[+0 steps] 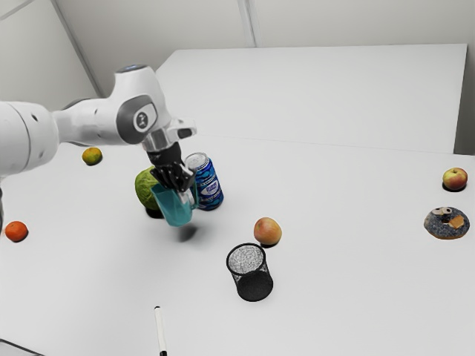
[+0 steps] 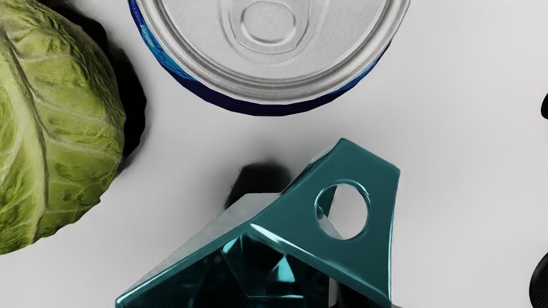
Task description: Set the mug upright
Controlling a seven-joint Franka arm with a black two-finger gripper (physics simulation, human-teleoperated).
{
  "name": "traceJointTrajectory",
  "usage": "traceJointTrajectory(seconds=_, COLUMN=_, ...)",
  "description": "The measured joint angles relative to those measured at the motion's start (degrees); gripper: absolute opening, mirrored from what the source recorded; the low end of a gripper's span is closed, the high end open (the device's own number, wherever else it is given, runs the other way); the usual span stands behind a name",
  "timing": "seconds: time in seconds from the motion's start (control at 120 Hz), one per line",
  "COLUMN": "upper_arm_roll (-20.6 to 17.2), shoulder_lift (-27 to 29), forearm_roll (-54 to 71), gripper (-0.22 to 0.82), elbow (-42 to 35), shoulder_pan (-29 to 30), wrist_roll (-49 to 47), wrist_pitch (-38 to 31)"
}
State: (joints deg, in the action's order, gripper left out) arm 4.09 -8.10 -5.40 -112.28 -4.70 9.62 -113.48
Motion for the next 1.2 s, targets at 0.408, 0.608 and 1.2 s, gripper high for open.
traceJointTrajectory(seconds=0.408, upper_arm_roll=-1.10, shoulder_lift=0.86, forearm_roll=6.86, gripper=-0.17, elbow=-5.91, shoulder_pan=-0.14, wrist_roll=-1.60, wrist_pitch=-12.60)
traceJointTrajectory(seconds=0.608, upper_arm_roll=-1.11, shoulder_lift=0.71, forearm_roll=7.04, gripper=-0.17, elbow=-8.26, shoulder_pan=-0.13, wrist_roll=-2.44, wrist_pitch=-14.73)
traceJointTrajectory(seconds=1.2, upper_arm_roll=-1.30, shoulder_lift=-0.33, forearm_roll=6.63, gripper=0.21, elbow=-8.94, shoulder_pan=-0.23, wrist_roll=-3.90, wrist_pitch=-17.14)
